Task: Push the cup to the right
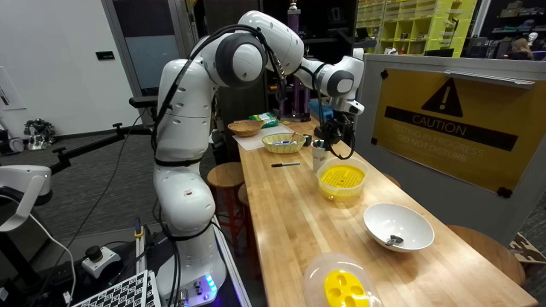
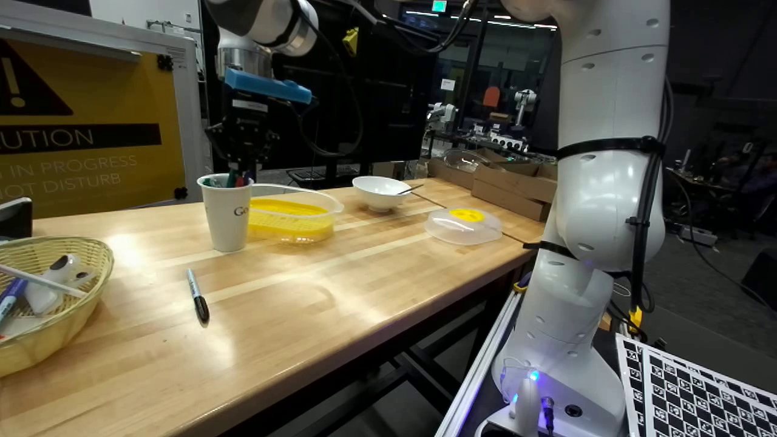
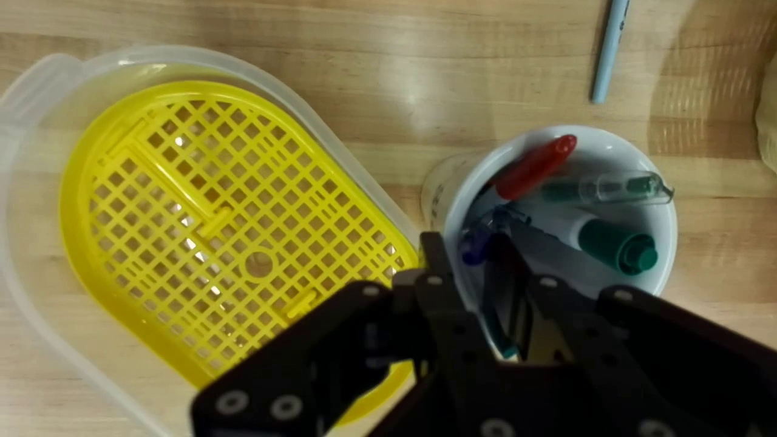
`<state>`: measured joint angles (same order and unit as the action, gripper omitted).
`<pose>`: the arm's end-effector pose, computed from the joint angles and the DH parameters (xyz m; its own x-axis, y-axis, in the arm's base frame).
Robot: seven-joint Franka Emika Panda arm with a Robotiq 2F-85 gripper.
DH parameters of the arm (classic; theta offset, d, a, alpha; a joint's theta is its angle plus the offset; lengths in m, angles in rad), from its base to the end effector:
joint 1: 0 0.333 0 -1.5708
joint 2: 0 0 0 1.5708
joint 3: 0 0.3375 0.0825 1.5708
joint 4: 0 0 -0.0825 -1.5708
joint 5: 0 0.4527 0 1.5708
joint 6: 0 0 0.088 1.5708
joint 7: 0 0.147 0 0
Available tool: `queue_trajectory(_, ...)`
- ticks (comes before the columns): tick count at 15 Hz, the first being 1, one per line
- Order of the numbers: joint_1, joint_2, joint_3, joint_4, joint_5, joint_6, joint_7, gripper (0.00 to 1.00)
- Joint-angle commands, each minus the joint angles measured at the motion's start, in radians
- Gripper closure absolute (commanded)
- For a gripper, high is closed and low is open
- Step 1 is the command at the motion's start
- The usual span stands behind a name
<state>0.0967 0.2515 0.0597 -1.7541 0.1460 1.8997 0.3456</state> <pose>0.6712 0.1203 0.3696 0.9607 -0.2321 -0.1523 -0.2487 -0.9633 -0.1010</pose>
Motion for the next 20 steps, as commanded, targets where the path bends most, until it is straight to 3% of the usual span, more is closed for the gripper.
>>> queue_trajectory(1,-0.01,-0.028,-0.01,-0.028,0.022,0.01,0.007,0.94)
queue_trajectory(20,-0.052,-0.017,-0.046,-0.02,0.029,0.007,0.007,0.94)
